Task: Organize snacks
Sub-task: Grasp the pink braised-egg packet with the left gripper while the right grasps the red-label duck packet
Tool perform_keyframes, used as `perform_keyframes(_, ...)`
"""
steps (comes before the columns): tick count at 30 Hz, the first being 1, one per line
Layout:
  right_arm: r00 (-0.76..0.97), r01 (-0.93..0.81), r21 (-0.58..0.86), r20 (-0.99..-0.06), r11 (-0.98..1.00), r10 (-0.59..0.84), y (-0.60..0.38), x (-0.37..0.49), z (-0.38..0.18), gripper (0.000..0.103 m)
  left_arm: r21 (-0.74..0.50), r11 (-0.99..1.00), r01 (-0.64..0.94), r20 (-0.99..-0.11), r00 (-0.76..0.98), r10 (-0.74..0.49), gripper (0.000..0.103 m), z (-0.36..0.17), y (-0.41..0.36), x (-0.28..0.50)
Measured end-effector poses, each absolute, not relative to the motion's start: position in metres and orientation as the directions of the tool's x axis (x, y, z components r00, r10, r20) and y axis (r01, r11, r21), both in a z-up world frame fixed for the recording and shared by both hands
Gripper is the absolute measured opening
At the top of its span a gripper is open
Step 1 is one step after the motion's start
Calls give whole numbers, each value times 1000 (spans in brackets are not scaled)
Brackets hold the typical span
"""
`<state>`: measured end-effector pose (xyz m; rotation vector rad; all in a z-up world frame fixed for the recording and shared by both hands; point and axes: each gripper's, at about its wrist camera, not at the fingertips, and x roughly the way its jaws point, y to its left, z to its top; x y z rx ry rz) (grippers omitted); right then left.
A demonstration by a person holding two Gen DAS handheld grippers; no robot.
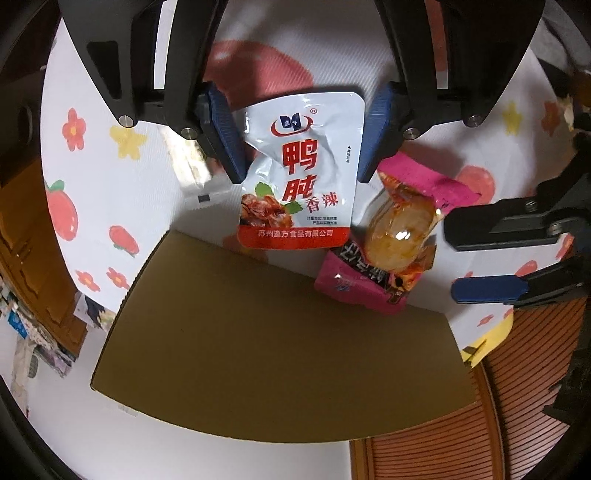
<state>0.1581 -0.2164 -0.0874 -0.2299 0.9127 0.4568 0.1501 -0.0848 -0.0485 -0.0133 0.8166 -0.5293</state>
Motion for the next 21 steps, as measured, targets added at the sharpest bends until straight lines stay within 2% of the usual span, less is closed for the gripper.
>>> perform_keyframes(5, 515, -482, 7, -807, 876, 290, -216, 152, -86, 59, -202, 866, 457, -698, 553, -455, 72, -51, -95, 153)
perform_keyframes(6, 517, -479, 10, -805, 878, 292, -218, 148, -85, 59, -202, 866, 458, -702, 549, -454, 64, -52, -97, 153)
perform_keyframes(9, 528, -462, 17, -798, 887, 290, -221, 137, -86, 59, -202, 865, 459, -715, 535, -451, 54, -54, -103, 155)
perform_keyframes(21, 570, -429, -11, -779, 903, 261, -223, 128, -89, 61, -77, 895, 440, -777, 536, -330, 54, -69, -124, 166)
